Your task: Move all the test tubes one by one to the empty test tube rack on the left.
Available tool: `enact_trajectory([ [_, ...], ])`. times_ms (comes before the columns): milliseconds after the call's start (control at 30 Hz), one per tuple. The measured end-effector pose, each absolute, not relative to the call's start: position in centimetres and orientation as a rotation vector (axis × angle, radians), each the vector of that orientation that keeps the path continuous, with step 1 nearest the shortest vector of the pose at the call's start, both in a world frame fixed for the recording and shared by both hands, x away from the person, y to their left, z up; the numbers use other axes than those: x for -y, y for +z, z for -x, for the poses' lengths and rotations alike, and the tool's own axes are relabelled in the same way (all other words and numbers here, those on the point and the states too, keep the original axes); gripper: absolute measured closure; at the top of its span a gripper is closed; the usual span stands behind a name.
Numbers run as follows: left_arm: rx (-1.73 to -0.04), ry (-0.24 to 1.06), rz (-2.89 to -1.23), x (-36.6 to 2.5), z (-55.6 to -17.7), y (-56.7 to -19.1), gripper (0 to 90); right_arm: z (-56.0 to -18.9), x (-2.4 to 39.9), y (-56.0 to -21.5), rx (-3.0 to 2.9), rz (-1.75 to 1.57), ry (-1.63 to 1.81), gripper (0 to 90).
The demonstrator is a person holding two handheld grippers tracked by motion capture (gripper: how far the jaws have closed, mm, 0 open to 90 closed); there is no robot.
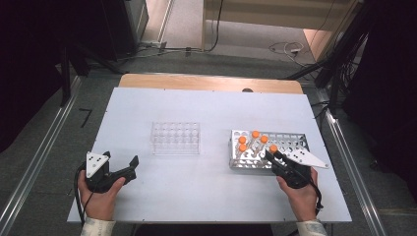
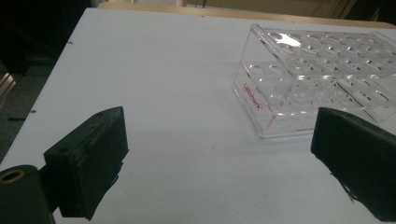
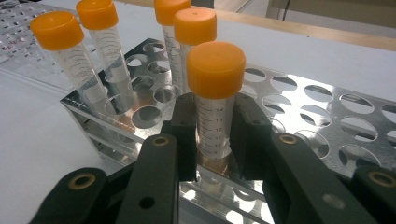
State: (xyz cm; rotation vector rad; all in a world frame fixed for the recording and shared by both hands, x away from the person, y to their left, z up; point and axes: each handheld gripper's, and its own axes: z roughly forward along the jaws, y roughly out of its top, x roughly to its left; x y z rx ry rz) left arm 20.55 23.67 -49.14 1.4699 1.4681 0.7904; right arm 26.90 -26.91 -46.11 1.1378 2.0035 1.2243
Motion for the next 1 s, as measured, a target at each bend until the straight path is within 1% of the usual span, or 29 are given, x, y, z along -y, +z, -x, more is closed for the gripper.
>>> enact_trajectory([
  [300, -1.468, 0.790, -1.469, -23.6, -20.6, -49.2, 3.7, -26.7, 26.8, -45.2, -1.975, -1.138, 1.239, 71.4],
  [700, -1.462, 0.780, -1.484, -23.5, -20.6, -49.2, 3.7, -25.0, 27.4, -41.5, -1.891, -1.094, 1.312, 71.7],
  [867, -1.458, 0.773, -1.484, -23.5, -20.6, -49.2, 3.8, -24.1, 27.4, -40.4, -1.888, -1.071, 1.342, 71.8],
  [1000, -1.452, 0.770, -1.488, -23.3, -20.6, -49.2, 4.3, -23.5, 26.9, -40.2, -1.919, -1.056, 1.355, 71.8],
])
